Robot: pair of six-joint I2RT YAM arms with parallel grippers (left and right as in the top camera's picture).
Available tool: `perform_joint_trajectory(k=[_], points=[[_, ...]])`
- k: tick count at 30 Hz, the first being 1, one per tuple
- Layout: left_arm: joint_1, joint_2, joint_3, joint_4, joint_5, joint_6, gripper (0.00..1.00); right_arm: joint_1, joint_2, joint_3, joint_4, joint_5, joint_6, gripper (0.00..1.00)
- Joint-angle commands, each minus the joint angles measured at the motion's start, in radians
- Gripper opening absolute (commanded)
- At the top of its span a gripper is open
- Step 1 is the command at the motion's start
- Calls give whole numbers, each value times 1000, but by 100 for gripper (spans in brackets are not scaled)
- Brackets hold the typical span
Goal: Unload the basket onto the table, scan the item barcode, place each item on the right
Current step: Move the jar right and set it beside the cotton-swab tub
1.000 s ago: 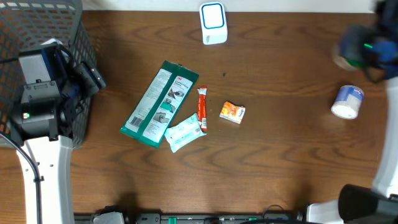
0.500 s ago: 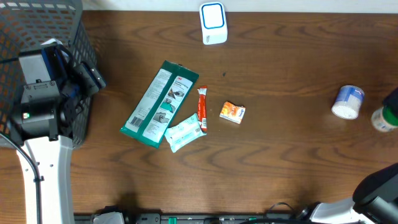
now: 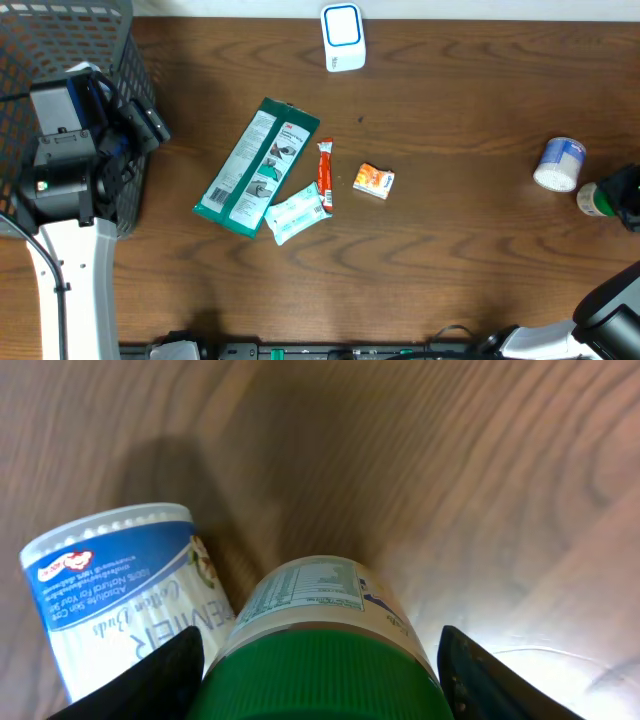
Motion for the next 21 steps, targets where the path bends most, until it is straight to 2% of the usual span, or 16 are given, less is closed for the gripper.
perform_joint_trajectory(k=[1, 3, 5, 8, 10, 11, 12, 21], points=[[7, -1, 10, -3, -13, 9, 83, -2, -11, -3, 10, -42, 28, 24], [7, -1, 10, -3, -13, 9, 83, -2, -11, -4, 10, -33, 28, 49], [7, -1, 10, -3, -13, 9, 83, -2, -11, -4, 9, -6, 28, 61], [7, -1, 10, -3, -13, 9, 83, -2, -11, -4, 9, 18, 28, 72], [7, -1, 10, -3, -13, 9, 83, -2, -11, -4, 10, 18, 28, 83], [7, -1, 10, -3, -13, 9, 83, -1, -11, -4, 9, 19, 28, 94], [7, -1, 10, -3, -13, 9, 83, -1, -11, -4, 9, 18, 28, 99], [7, -1, 10, -3, -13, 9, 83, -1, -36, 24, 5, 6, 27, 97]])
